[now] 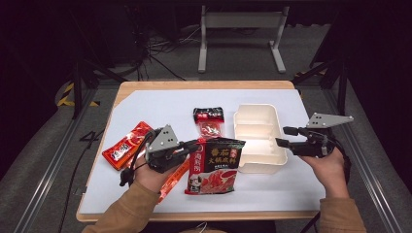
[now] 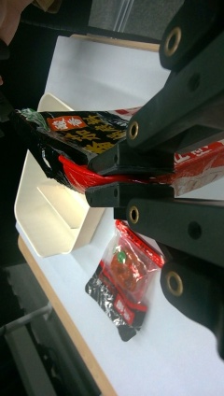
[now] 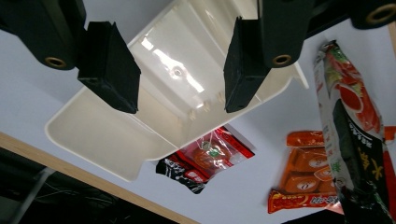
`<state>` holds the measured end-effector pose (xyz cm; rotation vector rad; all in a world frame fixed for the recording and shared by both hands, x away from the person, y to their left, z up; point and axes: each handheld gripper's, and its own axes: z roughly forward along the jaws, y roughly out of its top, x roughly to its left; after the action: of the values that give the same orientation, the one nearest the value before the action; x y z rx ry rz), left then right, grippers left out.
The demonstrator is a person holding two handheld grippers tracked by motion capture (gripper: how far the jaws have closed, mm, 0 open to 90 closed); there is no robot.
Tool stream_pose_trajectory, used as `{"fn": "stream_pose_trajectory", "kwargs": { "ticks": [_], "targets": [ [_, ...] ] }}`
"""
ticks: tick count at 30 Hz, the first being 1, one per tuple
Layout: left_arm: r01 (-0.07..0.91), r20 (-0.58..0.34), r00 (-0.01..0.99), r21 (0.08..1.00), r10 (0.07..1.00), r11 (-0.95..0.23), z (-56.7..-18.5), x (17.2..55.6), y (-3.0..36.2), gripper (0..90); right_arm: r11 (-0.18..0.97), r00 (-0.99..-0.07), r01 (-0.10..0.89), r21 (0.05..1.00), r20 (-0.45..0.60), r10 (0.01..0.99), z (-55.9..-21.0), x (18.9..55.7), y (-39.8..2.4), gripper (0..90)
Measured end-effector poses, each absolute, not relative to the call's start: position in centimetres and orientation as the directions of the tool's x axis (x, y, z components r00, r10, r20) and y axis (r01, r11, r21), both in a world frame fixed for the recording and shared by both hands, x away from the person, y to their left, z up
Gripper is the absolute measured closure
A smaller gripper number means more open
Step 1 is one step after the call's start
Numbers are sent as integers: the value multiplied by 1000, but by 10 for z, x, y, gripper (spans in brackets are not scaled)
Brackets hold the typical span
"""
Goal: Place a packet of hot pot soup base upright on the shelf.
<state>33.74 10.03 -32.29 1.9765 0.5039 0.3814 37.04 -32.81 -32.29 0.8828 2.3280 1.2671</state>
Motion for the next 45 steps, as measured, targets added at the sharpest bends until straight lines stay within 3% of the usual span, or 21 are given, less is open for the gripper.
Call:
{"fn": "stream_pose_trajectory", "kwargs": {
  "ticks": [22,45],
  "targets": [
    [163,44,835,933,549,-322,-313,333,112,857,317,-859,267,910,76,506,-291,348,-278,407],
    [139,50,842,942,537,-306,-309,325,108,856,317,-876,299,900,128,465,-304,352,-225,337]
  ]
}}
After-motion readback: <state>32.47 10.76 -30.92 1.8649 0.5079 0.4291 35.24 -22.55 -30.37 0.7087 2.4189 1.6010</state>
